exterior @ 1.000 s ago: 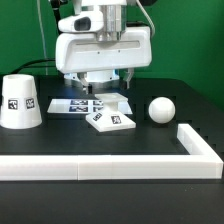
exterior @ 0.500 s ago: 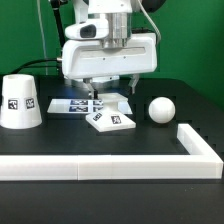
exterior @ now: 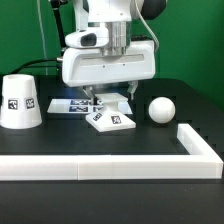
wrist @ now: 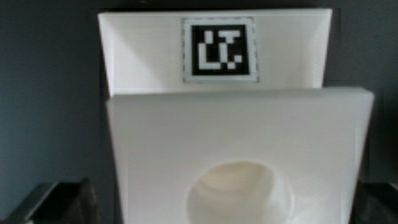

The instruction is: Assemble lamp

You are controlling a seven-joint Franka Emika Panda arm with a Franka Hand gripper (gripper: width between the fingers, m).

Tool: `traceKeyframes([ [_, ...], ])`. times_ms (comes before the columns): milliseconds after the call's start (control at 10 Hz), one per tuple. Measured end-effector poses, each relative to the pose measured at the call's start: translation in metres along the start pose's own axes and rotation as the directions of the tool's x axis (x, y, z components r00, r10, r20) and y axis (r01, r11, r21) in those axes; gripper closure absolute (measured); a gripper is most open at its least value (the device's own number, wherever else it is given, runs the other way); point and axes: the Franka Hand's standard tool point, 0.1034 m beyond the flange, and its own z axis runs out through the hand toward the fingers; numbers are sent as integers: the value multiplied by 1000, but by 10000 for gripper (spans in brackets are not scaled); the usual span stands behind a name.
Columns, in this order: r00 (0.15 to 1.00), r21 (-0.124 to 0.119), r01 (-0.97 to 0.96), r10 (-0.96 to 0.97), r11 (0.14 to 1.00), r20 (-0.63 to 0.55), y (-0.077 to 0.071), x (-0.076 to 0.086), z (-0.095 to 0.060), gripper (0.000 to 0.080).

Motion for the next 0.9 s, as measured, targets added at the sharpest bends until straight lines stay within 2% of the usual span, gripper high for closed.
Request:
traceKeyframes([
  [300, 1000, 1, 5, -5, 1000, 1, -1, 1, -1, 127],
  [400, 1000, 0, 5, -5, 1000, 0, -1, 2, -1, 267],
  [900, 1000, 4, 6, -6, 1000, 6, 0, 2, -1, 266],
])
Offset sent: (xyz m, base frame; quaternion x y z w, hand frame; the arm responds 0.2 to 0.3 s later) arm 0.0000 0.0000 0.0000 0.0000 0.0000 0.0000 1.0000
